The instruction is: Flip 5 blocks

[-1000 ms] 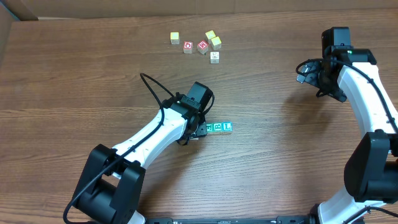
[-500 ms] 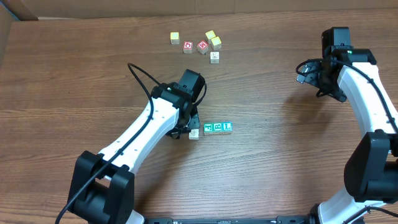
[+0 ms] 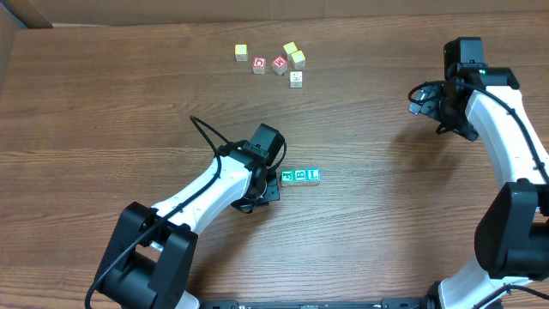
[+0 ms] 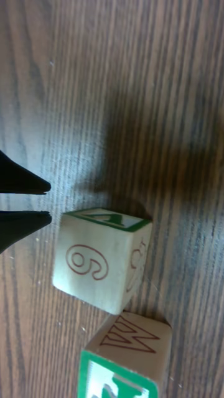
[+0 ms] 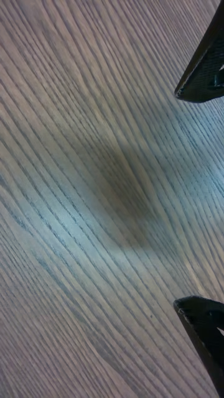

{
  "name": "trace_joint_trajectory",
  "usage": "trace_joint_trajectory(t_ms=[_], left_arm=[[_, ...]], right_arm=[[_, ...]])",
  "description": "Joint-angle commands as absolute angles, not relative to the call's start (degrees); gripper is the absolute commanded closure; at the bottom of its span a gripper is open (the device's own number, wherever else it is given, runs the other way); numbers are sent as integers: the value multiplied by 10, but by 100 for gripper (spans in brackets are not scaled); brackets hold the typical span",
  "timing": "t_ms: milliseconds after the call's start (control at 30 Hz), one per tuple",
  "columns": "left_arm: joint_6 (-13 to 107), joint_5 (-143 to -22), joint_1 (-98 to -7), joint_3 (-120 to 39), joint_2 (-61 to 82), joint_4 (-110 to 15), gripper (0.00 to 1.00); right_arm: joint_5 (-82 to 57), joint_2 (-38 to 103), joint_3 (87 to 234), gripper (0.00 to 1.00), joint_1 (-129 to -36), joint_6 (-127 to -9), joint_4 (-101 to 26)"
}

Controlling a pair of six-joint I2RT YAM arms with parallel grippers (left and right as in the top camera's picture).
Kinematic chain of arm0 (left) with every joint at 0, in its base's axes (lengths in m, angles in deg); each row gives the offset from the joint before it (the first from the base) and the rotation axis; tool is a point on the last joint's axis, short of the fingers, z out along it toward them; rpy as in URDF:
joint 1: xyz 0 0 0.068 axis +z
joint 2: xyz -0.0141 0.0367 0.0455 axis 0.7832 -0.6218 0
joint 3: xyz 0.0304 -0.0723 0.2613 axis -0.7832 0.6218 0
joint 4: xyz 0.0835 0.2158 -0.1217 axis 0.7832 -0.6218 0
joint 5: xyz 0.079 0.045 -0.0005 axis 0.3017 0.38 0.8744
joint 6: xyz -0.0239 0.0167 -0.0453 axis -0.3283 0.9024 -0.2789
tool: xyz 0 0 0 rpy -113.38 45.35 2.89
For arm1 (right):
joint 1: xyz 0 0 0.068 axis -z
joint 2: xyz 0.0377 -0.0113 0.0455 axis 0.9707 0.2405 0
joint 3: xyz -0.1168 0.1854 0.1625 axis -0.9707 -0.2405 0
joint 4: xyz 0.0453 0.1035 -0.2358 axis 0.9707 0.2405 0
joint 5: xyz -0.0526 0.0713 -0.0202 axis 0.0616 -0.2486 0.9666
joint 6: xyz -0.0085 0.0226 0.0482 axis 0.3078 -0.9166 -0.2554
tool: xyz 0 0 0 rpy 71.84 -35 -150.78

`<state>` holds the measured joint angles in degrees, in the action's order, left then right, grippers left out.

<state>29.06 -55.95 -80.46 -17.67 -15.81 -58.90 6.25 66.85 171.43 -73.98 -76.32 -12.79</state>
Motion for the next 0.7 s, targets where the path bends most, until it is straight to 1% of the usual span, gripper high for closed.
trace_joint_trajectory(t_ms=[0,433,567,667], left_arm=[[283,-565,-808,-166,-154,-578,96],[283,-575,-808,-167,-154,-528,96],[287,-598,-808,-170,-154,-527,96],[301,-606,-808,-187,-145,-551,96]], right_arm=[[63,659,1721,0,-740,-760,-131],[63,659,1721,0,-740,-760,-131],[63,659,1721,0,-740,-760,-131],[63,659,1721,0,-740,-760,-131]])
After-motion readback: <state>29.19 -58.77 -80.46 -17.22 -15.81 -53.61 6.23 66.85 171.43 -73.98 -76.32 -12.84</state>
